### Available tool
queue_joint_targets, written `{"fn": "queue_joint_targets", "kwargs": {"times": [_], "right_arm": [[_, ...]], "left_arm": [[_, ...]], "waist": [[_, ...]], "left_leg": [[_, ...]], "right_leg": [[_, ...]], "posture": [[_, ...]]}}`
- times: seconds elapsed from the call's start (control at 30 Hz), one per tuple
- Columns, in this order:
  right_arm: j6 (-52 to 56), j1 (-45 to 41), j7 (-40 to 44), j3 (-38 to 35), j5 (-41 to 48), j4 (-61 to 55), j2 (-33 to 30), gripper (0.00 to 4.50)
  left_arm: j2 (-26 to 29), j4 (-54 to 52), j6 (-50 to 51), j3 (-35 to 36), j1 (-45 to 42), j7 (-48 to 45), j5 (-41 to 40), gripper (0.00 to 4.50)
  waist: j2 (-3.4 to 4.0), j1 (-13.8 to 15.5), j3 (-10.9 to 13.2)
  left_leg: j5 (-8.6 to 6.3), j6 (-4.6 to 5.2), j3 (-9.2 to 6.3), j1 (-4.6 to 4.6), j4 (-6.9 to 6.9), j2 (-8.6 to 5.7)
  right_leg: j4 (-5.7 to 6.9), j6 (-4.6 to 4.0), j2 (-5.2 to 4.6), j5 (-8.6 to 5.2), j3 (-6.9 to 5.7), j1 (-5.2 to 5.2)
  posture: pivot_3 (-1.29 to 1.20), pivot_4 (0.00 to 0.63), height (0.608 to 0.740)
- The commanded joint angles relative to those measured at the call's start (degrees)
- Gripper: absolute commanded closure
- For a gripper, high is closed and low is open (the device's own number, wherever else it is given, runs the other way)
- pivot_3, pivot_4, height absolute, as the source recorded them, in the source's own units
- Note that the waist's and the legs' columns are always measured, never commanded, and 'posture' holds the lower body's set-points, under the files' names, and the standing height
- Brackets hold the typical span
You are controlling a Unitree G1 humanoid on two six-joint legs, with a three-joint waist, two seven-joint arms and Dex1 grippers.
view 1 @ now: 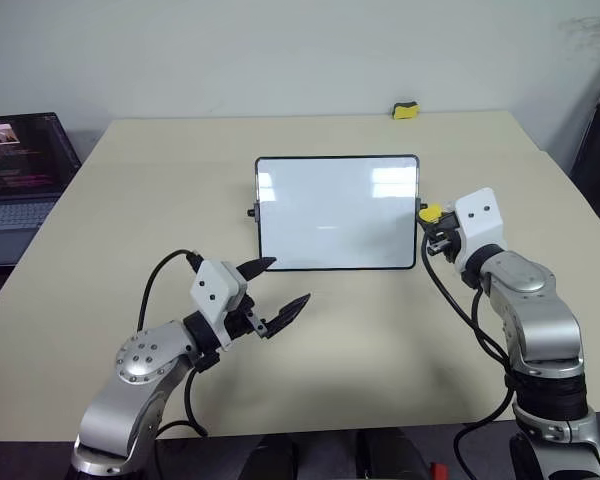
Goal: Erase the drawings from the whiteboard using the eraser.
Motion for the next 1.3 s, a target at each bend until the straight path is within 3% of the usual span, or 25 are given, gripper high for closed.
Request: {"fn": "queue_joint_targets", "kwargs": {"times": [0.03,0.37,0.87,1.0,1.2,1.3], "right_arm": [[3.6,-0.3,-1.8,-2.4,0.7,-3.4,-0.4,3.52],[15.6,1.3,-4.8,-5.0,1.2,-2.5,-0.5,3.52],[21.5,2.9,-6.9,-7.3,4.1,-1.8,0.8,3.52],[21.5,3.3,-7.2,-7.3,4.8,-1.8,0.6,2.29],[21.2,3.0,-8.0,-7.3,5.2,-1.6,0.7,0.02],[20.7,2.4,-8.9,-7.9,5.2,-1.8,1.3,0.02]], "left_arm": [[2.1,1.1,0.1,-2.3,-2.1,-4.5,-1.5,0.0],[3.8,6.0,-1.6,-6.3,-7.6,-14.2,-3.9,0.0],[3.3,7.6,-4.0,-7.1,-8.3,-14.0,-2.4,0.0],[3.5,7.4,-4.2,-7.3,-7.8,-13.7,-2.1,0.0],[3.6,6.9,-3.9,-7.2,-7.8,-13.5,-2.2,0.0],[3.8,6.9,-3.9,-7.0,-8.0,-13.4,-2.1,0.0]], "waist": [[0.0,0.0,0.0],[0.01,0.1,0.0],[0.02,0.0,0.0],[0.02,0.0,0.0],[0.02,0.0,0.0],[0.02,0.0,0.0]], "left_leg": [[0.0,0.0,0.01,0.0,0.0,0.0],[0.0,0.01,-0.01,-0.02,0.0,-0.02],[-0.01,0.03,-0.03,-0.01,0.0,-0.02],[-0.01,0.03,-0.03,-0.02,0.0,-0.02],[-0.01,0.03,-0.03,-0.01,0.0,-0.02],[-0.01,0.03,-0.02,-0.01,0.0,-0.02]], "right_leg": [[0.0,0.0,0.0,0.0,0.0,0.0],[-0.02,0.0,0.0,0.0,-0.01,0.0],[0.0,0.01,0.0,-0.01,-0.01,0.0],[-0.01,0.01,0.0,-0.01,-0.01,0.0],[0.0,0.01,0.0,-0.01,-0.01,0.0],[0.0,0.01,0.0,-0.01,-0.01,0.0]], "posture": [[0.0,0.15,0.74],[0.0,0.15,0.74],[0.0,0.15,0.74],[0.0,0.15,0.74],[0.0,0.15,0.74],[0.0,0.15,0.74]]}}
